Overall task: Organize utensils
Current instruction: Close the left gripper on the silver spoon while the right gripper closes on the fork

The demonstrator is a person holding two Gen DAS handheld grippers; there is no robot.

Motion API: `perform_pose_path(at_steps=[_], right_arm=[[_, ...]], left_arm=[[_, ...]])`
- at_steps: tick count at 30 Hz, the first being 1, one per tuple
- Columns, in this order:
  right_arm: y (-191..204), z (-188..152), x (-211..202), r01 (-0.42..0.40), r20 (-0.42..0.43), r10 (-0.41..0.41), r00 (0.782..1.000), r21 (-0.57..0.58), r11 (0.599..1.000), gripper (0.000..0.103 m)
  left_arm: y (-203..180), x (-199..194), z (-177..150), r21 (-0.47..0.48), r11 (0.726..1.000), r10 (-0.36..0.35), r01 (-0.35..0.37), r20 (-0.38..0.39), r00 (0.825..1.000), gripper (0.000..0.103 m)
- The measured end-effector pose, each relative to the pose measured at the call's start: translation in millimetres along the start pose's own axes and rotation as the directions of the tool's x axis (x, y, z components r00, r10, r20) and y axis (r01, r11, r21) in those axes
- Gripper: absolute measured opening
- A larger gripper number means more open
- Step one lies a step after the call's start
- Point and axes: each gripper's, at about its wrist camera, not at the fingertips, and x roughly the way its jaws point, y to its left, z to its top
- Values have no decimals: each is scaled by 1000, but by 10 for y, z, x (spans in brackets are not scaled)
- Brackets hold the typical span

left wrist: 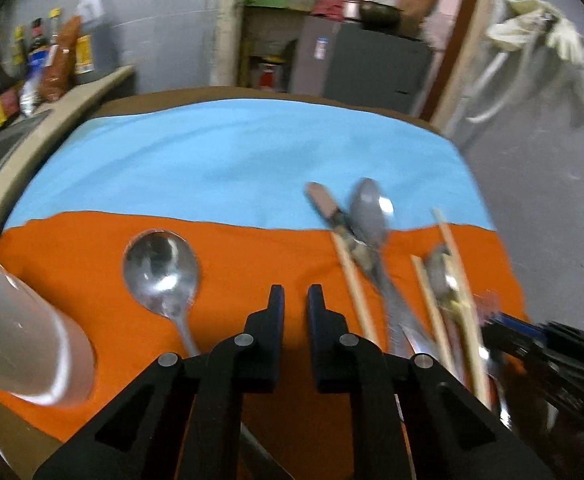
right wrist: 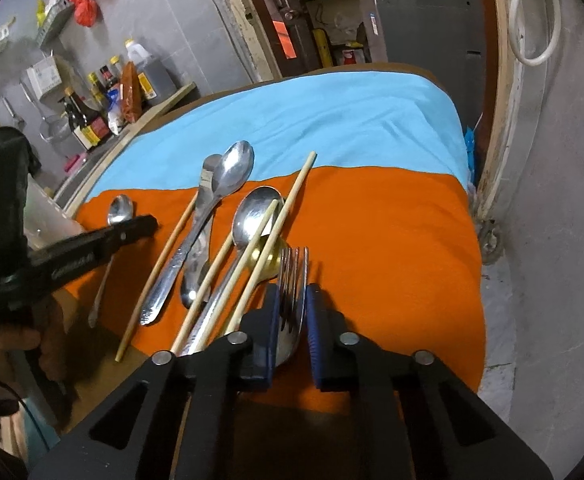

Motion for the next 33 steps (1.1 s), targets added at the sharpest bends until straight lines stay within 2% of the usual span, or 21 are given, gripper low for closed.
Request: perform_pose_path(at_steps=[2,5,7,8,9,12,14,16,20,24,26,27,31,33], right_arm=[[8,-18,-6,-3,7,3,1000,2,1000,9],[-16,-28,-13,-10,7,10,1000,10,1000,9],[-27,-30,-19,-13,6,13,1000,19,1000,9],[-33,-38,-23,-14,6,13,1000,19,1000,9],[-36,-41,-25,-13,5,13,1000,18,1000,9],[-45,-51,-35,-19,1,18,1000,19,1000,9],[-47,-67,-37,-25,-5,25,1000,18,1000,10],[-74,-60,-31,-36,-13,36,999,20,999,10],[-120,-44,-5,-61,-22,62,998,50,997,11],[-74,-35,24,-57,-16,57,998,33,998,9],[-44,-29,30,-52,-17,53,998,27,998,6],[-27,-33,26,-47,-17,48,999,21,999,5],[70,-105,-33,-6,-16,6,1000,-2,1000,3],[97,-152,-74,14,-14,-14,1000,-5,1000,3]], left_arm=[[-42,-94,-36,13,1000,-10,9,20,1000,9],[-57,-242,-70,8,997,77,-78,66,995,16],[-54,-285,-96,-13,988,153,-152,79,985,41],[-24,-284,-99,-28,981,195,-193,80,978,45],[1,-293,-112,-59,969,245,-241,70,967,46],[140,-217,-134,-136,951,280,-277,8,960,46],[197,-163,-161,-181,948,257,-260,-38,966,47],[282,-169,-150,-230,946,225,-228,-39,974,47],[356,-149,-85,-237,952,191,-193,-32,981,44],[416,-143,-40,-238,954,182,-182,-24,983,14],[400,-138,-45,-236,959,156,-156,-21,988,8],[422,-133,-51,-230,963,137,-137,-16,990,4],[391,-201,-102,-165,986,39,-37,7,999,2],[398,-256,-155,-159,985,-74,72,-5,997,2]])
